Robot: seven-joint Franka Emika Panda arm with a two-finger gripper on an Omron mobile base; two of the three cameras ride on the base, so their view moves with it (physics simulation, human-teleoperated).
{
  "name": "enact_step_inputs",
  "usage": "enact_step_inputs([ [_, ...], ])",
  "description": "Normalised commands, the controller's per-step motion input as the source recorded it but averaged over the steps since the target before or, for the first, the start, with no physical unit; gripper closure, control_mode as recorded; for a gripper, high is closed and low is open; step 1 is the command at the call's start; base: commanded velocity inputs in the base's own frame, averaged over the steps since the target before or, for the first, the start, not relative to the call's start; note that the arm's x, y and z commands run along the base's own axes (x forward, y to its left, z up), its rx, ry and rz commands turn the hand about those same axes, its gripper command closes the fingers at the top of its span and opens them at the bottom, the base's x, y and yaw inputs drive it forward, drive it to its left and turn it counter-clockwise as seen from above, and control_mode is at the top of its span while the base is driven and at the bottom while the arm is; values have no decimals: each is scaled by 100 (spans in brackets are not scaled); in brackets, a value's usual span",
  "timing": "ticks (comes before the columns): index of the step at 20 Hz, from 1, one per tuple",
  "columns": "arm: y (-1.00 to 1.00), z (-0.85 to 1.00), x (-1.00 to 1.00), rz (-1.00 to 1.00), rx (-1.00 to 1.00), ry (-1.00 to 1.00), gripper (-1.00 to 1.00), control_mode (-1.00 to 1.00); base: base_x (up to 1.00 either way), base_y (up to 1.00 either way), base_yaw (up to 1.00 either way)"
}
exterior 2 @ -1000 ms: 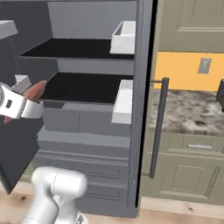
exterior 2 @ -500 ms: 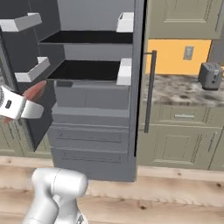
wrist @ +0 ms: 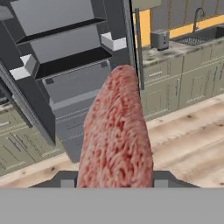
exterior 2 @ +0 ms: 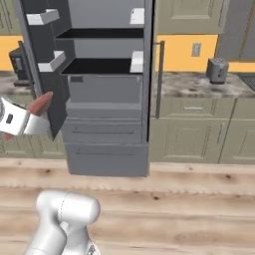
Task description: Gather the carrot and squash from the fridge and place them on a tray on the dining counter. Then gather the steak and fish from the fridge and place them on the other tray.
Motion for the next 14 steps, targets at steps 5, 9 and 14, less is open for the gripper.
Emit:
enact_step_inputs([
  [5,0,0,0,0,0,0,100,100,-100,5,-32],
  [9,0,0,0,0,0,0,100,100,-100,16,-48],
  [14,0,0,0,0,0,0,100,100,-100,14,-50],
])
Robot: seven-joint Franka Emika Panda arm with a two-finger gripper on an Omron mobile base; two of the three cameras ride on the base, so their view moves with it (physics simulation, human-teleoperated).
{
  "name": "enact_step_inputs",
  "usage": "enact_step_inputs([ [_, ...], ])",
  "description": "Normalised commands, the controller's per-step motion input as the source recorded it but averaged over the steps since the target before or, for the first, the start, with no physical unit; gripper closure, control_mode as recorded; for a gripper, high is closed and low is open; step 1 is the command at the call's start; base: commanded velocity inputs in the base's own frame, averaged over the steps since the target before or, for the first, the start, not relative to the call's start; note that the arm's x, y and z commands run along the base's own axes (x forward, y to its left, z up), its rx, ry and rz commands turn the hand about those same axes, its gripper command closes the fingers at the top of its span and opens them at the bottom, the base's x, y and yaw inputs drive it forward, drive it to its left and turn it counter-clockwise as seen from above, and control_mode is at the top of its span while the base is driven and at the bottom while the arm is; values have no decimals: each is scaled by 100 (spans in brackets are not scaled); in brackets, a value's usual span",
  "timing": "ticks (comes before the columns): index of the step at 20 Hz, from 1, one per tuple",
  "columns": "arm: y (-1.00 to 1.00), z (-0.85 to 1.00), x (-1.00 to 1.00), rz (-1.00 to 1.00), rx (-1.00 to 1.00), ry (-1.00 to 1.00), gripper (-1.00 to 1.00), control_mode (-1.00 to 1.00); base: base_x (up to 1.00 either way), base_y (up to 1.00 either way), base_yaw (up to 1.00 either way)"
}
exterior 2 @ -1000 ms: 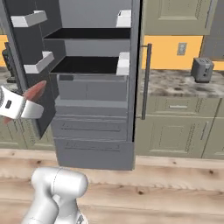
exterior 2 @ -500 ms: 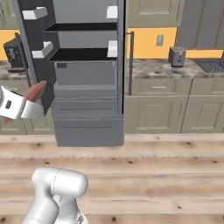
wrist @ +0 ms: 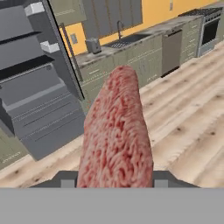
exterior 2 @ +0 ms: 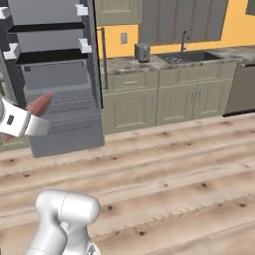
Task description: Gather the carrot and squash from the fridge and place them on a tray on the dining counter. Then gather the steak and fish from the fridge and place them on the other tray.
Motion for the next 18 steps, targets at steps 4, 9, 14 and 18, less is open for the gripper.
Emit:
enact_step_inputs([
  [4,0,0,0,0,0,0,100,100,-100,5,-45],
  [9,0,0,0,0,0,0,100,100,-100,0,-40],
  [14,0,0,0,0,0,0,100,100,-100,-3,-33],
  [18,0,0,0,0,0,0,100,100,-100,-30,-27],
])
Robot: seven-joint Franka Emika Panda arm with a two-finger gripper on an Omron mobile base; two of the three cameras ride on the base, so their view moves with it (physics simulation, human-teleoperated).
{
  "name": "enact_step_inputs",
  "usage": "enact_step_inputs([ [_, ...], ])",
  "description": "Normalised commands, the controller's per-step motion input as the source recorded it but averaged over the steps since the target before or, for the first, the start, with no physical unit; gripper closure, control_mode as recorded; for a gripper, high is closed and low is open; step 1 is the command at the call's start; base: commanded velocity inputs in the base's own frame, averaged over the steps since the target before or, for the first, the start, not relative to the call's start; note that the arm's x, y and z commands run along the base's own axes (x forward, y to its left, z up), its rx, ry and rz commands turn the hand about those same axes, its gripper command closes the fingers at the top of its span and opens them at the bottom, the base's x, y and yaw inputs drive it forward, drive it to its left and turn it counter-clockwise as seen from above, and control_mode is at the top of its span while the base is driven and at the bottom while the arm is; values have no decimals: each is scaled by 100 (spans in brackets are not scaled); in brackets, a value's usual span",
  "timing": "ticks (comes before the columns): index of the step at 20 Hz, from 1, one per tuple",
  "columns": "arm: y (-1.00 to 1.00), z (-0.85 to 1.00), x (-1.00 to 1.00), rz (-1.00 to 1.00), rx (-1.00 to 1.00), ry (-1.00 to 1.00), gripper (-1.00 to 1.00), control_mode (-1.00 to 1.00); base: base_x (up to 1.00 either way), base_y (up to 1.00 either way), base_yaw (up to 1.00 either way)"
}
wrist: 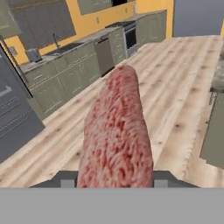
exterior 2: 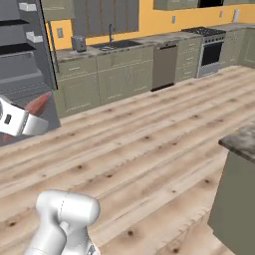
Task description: Gather the carrot and squash from the fridge and place them on a tray on the dining counter. Then gather the steak and fish from the fridge and place them on the other tray.
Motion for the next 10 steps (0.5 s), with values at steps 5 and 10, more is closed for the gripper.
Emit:
enact_step_inputs([
  [5,0,0,0,0,0,0,100,100,-88,-92,-21],
  [10,0,0,0,0,0,0,100,100,-77,-100,-21],
])
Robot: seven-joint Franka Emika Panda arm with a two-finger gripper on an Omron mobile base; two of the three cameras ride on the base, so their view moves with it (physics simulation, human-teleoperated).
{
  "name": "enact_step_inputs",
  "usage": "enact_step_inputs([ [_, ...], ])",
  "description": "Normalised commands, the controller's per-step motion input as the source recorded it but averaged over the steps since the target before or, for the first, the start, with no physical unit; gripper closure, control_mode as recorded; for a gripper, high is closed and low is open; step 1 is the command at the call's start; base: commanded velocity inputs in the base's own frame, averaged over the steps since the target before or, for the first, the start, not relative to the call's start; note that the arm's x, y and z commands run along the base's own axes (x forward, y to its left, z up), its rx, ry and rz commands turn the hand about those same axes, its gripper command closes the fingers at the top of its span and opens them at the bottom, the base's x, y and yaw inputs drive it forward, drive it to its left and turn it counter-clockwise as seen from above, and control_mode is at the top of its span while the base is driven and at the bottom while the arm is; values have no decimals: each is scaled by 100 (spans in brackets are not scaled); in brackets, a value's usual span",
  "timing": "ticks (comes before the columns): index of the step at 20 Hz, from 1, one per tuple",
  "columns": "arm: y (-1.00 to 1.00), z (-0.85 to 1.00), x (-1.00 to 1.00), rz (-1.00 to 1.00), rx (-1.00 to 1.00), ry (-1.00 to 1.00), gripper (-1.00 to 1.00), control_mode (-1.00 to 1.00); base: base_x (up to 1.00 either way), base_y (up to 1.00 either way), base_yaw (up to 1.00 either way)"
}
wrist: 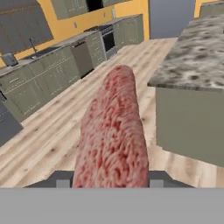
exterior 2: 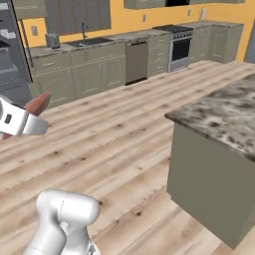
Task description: Gather the carrot and squash from the fridge and place them on a tray on the dining counter. Then gather the steak and fish from the fridge and place them on the other tray.
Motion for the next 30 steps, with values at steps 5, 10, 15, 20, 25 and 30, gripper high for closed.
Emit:
enact_step_inputs([
  [5,0,0,0,0,0,0,100,100,-49,-100,-19],
  [10,0,0,0,0,0,0,100,100,-21,-100,-14],
  [15,0,0,0,0,0,0,100,100,0,-100,-9],
  [20,0,0,0,0,0,0,100,100,8,-100,-6],
  [25,0,0,0,0,0,0,100,100,22,-100,-3],
  [30,0,0,0,0,0,0,100,100,36,-100,0],
])
